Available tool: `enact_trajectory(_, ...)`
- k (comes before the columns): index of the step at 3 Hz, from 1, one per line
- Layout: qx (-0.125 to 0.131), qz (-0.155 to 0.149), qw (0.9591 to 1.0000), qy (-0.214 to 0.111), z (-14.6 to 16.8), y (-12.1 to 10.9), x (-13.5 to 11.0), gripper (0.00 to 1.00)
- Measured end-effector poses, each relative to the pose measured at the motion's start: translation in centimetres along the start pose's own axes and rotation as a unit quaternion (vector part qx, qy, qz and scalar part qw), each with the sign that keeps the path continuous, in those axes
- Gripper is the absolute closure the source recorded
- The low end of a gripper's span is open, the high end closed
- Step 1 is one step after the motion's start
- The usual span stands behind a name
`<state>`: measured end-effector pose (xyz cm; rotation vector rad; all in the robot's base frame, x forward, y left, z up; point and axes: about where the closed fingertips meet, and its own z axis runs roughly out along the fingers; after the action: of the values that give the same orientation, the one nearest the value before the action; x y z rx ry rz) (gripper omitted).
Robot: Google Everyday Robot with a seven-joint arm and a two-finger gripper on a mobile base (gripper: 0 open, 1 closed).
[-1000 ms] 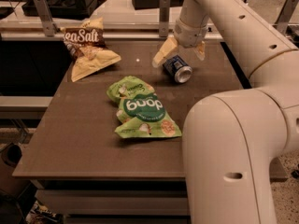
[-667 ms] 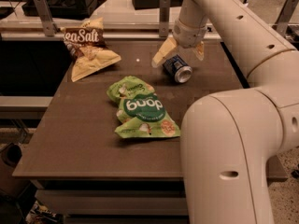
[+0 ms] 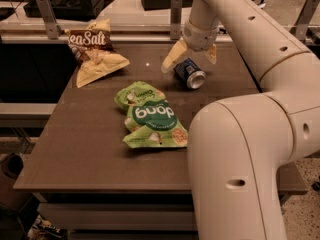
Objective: Place pepsi can upright
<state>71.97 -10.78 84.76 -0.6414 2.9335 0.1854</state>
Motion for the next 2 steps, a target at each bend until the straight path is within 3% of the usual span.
enact_trajectory(1,0.003,-0.008,0.9999,0.006,0.46,0.38,-0.48,0.0)
enact_trajectory(2,0.004,-0.008,0.9999,-0.008,0.81,0.33,-1.34,0.17)
